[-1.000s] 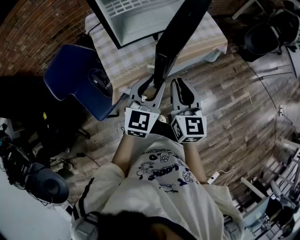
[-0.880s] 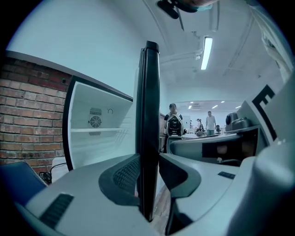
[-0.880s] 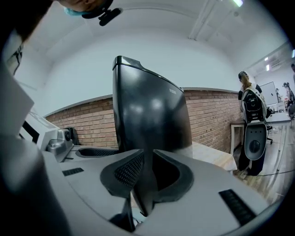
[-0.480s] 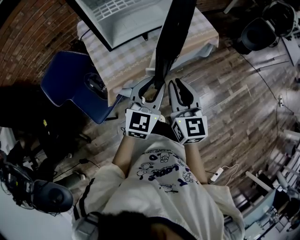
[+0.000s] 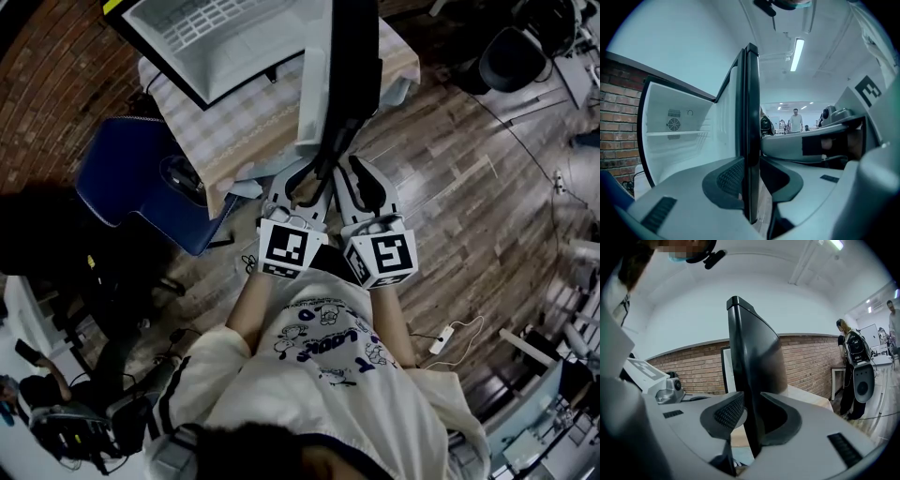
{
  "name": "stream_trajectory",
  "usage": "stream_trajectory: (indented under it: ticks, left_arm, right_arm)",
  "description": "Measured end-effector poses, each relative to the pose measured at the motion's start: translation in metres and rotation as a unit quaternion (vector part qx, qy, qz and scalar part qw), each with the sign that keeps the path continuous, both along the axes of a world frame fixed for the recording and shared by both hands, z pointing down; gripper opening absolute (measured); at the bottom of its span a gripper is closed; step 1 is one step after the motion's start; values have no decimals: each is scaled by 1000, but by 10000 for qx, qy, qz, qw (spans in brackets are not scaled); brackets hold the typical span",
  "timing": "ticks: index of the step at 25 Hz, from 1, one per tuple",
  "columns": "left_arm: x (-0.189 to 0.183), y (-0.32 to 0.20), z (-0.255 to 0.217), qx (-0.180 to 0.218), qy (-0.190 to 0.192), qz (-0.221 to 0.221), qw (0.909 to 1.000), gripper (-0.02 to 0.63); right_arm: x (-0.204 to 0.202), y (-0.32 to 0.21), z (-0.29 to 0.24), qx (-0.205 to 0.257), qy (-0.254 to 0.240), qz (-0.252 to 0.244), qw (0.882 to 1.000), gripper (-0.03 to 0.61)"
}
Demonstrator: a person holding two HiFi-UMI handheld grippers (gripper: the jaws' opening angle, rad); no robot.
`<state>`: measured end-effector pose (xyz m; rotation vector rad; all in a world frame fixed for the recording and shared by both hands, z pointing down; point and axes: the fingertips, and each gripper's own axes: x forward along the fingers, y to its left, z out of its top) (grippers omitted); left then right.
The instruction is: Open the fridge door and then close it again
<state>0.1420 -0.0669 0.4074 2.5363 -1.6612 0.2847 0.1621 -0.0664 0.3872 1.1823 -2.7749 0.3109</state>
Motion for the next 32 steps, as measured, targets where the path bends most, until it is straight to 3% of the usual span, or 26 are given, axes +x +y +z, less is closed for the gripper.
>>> stream_trajectory:
  ticks: [18, 20, 29, 32]
  left_arm:
    - [73, -11, 0, 1, 17, 977, 9952, 115]
    - [82, -14, 0, 1, 21, 1066, 9943, 115]
    - [114, -26, -1, 12, -74, 1415, 9899, 115]
    - [122, -30, -1, -1, -91, 1500, 9886, 115]
  right_arm:
    - [62, -15, -4, 64, 108, 72, 9999, 144]
    - [67, -16, -6, 72, 65, 7, 10000, 184]
    - [99, -36, -7, 156, 156, 168, 9996, 183]
    - [109, -42, -6, 208, 184, 230, 9994, 138]
